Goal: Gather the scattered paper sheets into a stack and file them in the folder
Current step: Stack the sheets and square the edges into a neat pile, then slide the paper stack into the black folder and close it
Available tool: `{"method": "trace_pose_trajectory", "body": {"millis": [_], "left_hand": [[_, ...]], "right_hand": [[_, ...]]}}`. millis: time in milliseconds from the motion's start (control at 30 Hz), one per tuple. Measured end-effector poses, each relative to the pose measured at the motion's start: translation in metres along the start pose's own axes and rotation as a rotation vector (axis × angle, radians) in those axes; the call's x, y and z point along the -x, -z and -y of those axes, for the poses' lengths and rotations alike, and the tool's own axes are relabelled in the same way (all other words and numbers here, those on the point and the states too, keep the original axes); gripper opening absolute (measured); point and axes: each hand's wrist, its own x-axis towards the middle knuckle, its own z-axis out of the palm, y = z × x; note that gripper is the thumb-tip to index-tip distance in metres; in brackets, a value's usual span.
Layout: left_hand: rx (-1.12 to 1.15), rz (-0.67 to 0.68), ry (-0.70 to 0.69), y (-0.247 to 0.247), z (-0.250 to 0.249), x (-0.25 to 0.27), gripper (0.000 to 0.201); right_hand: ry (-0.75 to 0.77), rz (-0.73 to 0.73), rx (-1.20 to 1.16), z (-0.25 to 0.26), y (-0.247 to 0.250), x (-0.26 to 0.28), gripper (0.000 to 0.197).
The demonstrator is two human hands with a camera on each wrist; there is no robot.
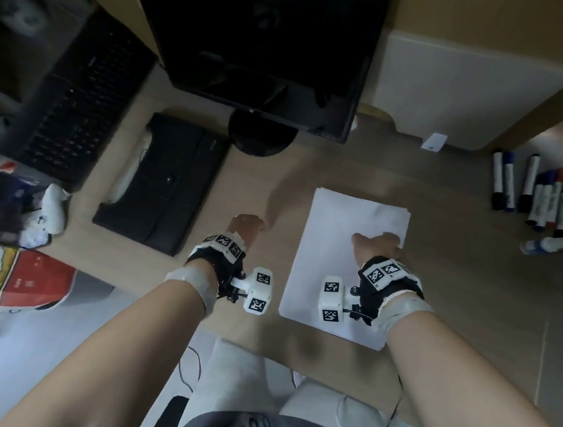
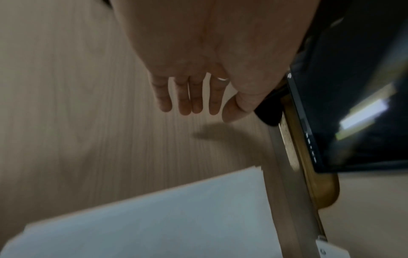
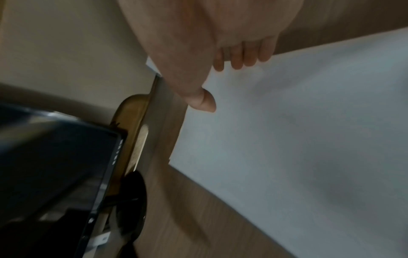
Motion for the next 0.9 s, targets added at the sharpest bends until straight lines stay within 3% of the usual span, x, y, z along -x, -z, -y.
{"method": "trace_pose_trajectory", "body": {"millis": [33,133,267,333,400,533,633,733,833,900], "left_hand": [[-0.029,-0.031,-0.047,0.015,0.005,-0.007,0.037],[0.008,-0.138,0.000,0.063,0.020,-0.028,0.037],[-0.057,-0.224,0.070,0.137,0.046,-0.064,0.063],[-0.131,-0.259,0.086,0.172,0.048,-0.071,0.059],[-0.196,-0.239,0.116,0.203,0.051,-0.089,0.058],[-0.159,-0.122,0.098,0.252,0.066,-0.147,0.083],[-0.137,-0.040,0.115,0.276,0.066,-0.171,0.074],[-0.119,0.006,0.096,0.285,0.061,-0.180,0.072],[-0.056,0.028,0.079,0.280,0.058,-0.179,0.081],[-0.017,0.023,0.055,0.271,0.055,-0.178,0.090]], "right_hand": [[0.034,0.012,-0.040,0.007,-0.007,0.006,0.069],[0.176,0.108,-0.096,0.039,-0.040,0.022,0.059],[0.352,0.430,-0.163,0.083,-0.103,0.052,0.027],[0.385,0.503,-0.136,0.107,-0.137,0.069,0.023],[0.408,0.502,-0.100,0.132,-0.171,0.078,0.026],[0.346,0.543,-0.119,0.180,-0.229,0.107,0.036],[0.298,0.581,-0.118,0.192,-0.270,0.120,0.047],[0.355,0.479,-0.025,0.195,-0.290,0.126,0.036],[0.370,0.443,0.121,0.201,-0.298,0.126,0.025],[0.363,0.434,0.251,0.201,-0.302,0.120,0.028]]}}
